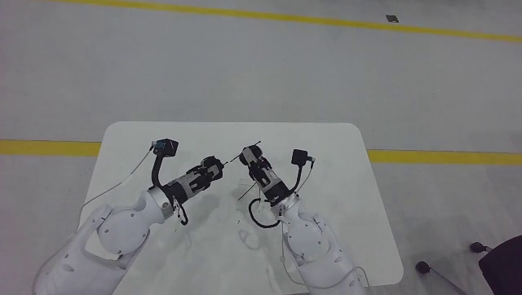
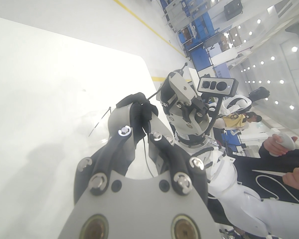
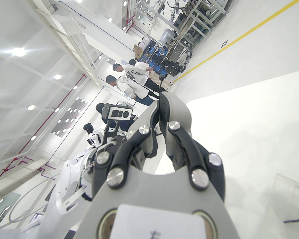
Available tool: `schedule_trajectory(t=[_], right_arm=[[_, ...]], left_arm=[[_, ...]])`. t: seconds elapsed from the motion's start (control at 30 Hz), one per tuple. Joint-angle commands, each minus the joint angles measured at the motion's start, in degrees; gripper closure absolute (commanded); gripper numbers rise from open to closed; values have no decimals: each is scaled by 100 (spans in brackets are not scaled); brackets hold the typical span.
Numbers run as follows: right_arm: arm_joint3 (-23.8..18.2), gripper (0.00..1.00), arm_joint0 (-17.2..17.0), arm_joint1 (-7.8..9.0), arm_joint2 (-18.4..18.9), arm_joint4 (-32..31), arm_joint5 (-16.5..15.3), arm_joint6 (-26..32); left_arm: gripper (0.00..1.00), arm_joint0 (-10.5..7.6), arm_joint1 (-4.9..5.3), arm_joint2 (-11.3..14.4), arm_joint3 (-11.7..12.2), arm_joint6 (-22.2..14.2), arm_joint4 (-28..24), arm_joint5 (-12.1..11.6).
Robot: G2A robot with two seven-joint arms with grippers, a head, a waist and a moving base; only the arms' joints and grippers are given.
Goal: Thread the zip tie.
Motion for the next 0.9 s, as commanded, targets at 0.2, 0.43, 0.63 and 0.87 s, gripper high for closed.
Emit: schedule_trajectory(t=[0.2,0.43,0.63,0.87], right_arm=[[0,100,0,0,0,0,0,0],[0,100,0,0,0,0,0,0],[3,100,2,1,-3,-60,33,-5],[124,100,68,-15,-99,-325,0,-185]], left_arm=[[100,0,0,0,0,0,0,0],[100,0,0,0,0,0,0,0],[100,0,0,0,0,0,0,0],[100,0,0,0,0,0,0,0]])
